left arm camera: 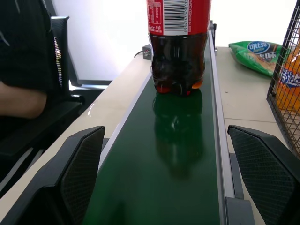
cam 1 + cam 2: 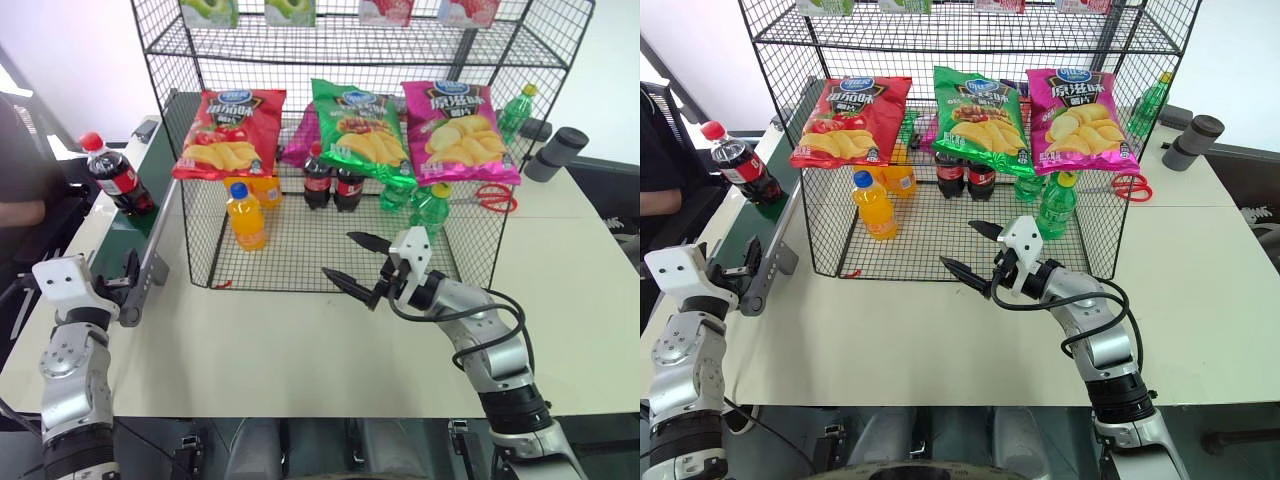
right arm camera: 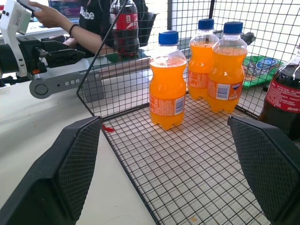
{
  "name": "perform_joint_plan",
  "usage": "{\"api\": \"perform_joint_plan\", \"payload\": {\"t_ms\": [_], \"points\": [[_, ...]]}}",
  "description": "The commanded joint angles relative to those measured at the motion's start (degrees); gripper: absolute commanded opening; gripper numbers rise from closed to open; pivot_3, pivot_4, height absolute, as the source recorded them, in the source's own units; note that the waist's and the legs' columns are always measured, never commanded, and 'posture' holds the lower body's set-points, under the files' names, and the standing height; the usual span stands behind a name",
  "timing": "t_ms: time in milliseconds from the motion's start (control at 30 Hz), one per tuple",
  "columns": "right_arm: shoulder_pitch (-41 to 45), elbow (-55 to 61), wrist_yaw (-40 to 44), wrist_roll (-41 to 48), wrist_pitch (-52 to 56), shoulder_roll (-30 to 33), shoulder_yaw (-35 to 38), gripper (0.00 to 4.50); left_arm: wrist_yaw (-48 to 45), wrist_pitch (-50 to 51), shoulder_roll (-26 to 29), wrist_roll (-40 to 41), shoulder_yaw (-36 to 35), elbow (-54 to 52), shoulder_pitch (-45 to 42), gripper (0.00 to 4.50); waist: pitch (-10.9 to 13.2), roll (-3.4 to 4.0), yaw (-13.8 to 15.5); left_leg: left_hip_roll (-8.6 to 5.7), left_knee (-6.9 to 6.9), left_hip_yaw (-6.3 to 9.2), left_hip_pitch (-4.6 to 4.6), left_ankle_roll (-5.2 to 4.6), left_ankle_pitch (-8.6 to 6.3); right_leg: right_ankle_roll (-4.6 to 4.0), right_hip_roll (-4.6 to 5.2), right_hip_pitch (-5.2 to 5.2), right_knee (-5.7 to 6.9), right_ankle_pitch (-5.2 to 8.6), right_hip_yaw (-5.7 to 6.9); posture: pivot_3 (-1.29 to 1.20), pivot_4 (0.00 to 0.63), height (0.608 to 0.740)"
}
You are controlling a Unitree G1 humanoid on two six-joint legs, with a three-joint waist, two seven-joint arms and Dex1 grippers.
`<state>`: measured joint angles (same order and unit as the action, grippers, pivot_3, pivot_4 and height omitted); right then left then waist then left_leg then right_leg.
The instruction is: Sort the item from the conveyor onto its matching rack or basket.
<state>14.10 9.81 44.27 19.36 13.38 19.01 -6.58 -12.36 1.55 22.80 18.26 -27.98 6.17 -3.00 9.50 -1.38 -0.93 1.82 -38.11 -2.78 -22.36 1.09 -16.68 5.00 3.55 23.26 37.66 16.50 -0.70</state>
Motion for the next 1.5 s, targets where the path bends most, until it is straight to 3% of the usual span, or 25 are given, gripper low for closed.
{"api": "perform_joint_plan", "payload": {"t_ms": [33, 333, 633, 1200, 1367, 1500], "points": [[1.04, 0.80, 0.04, 0.35, -1.20, -0.56, -0.03, 4.46, -0.16, -1.76, 0.07, 0.67, -1.01, -0.40, -0.51, 4.50, 0.00, 0.00, 0.00, 0.00, 0.00, 0.00, 0.00, 0.00, 0.00, 0.00, 0.00, 0.00, 0.00, 0.00, 0.00, 0.00, 0.150, 0.740], [0.58, 1.48, 0.03, 0.65, -0.77, -0.63, -0.09, 4.46, 0.13, -2.16, -0.02, 1.14, -1.53, -0.51, -0.43, 4.50, 0.00, 0.00, -0.01, 0.00, 0.01, 0.00, -0.02, 0.00, 0.00, -0.01, 0.03, 0.02, -0.01, 0.00, 0.00, 0.00, 0.150, 0.740], [-1.73, 6.47, 5.39, 5.67, 4.64, 1.82, -1.48, 4.46, 0.50, -2.35, 0.17, 1.54, -1.82, -0.52, -0.21, 4.50, 0.00, 0.00, -0.03, 0.00, 0.09, 0.00, -0.03, 0.00, 0.00, -0.02, 0.05, 0.03, -0.10, 0.00, 0.00, 0.00, 0.150, 0.740], [-1.86, 6.20, 5.90, 4.69, 4.61, 2.64, -2.85, 4.46, 1.26, -3.72, 0.02, 1.71, -2.72, -0.59, 0.08, 4.50, 0.00, 0.00, -0.04, 0.00, 0.12, 0.01, -0.06, 0.02, -0.01, -0.03, 0.09, 0.05, -0.15, 0.01, 0.01, 0.00, 0.150, 0.740], [-1.82, 6.16, 5.73, 4.64, 4.59, 2.68, -2.88, 4.50, 1.63, -3.83, 0.34, 1.37, -3.00, -0.42, -0.10, 2.80, 0.00, 0.00, -0.04, 0.00, 0.13, 0.01, -0.06, 0.02, -0.01, -0.04, 0.10, 0.06, -0.16, 0.01, 0.00, 0.00, 0.150, 0.740], [-1.59, 6.05, 5.52, 4.51, 4.55, 2.78, -2.60, 4.50, 0.39, -3.34, 1.51, 3.86, -4.41, -3.65, -1.30, 2.78, 0.00, 0.00, -0.01, 0.00, 0.13, 0.01, -0.08, 0.02, -0.01, -0.05, 0.11, 0.06, -0.18, 0.01, 0.01, 0.00, 0.150, 0.740]]}}
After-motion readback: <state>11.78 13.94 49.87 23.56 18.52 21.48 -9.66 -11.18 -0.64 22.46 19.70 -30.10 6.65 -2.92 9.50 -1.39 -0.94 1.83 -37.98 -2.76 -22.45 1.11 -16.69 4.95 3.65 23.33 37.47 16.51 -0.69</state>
